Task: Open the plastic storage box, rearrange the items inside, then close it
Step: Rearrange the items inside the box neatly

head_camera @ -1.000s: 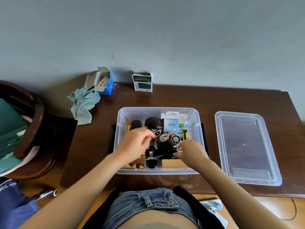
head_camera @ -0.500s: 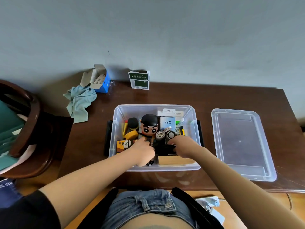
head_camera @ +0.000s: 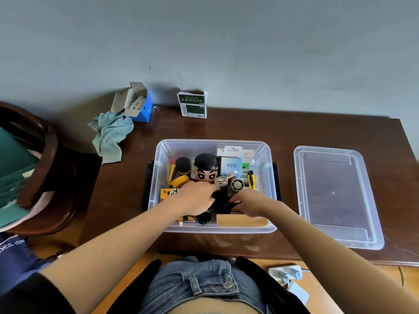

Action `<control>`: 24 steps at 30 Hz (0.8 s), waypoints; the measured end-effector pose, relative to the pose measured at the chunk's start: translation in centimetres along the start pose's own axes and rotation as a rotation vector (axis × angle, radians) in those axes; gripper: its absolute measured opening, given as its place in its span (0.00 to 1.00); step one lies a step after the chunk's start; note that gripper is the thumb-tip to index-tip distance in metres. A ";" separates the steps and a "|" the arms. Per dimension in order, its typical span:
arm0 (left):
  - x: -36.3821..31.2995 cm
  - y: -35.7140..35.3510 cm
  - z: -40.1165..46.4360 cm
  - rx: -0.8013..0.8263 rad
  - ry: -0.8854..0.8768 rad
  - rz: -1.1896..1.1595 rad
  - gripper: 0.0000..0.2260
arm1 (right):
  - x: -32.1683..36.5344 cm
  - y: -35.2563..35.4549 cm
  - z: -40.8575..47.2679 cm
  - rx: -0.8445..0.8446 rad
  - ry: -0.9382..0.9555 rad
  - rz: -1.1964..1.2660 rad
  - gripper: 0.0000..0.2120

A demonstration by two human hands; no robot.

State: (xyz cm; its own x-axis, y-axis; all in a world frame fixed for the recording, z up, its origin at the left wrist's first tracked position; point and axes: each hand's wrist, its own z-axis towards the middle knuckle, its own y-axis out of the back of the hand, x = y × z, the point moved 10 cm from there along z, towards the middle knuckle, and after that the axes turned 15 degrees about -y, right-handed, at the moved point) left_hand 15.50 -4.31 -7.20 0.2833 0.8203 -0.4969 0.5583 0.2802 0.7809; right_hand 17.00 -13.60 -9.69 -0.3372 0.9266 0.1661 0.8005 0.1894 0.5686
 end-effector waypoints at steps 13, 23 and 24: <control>-0.6 3.0 0.1 -0.359 0.067 0.162 0.13 | -2.3 4.4 -0.3 -0.411 -0.307 0.195 0.15; -0.5 2.0 3.1 -0.132 0.188 0.325 0.07 | -2.7 3.7 -0.5 -0.504 -0.321 0.283 0.14; -0.5 1.9 3.1 -0.134 0.172 0.316 0.07 | -2.6 3.7 -0.4 -0.511 -0.320 0.288 0.13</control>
State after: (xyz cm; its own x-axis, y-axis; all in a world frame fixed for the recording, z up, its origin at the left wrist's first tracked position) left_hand 18.84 -5.71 -6.63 0.2833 0.9453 -0.1620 0.3545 0.0538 0.9335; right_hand 20.66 -15.41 -7.69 0.0819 0.9827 0.1660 0.4745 -0.1849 0.8606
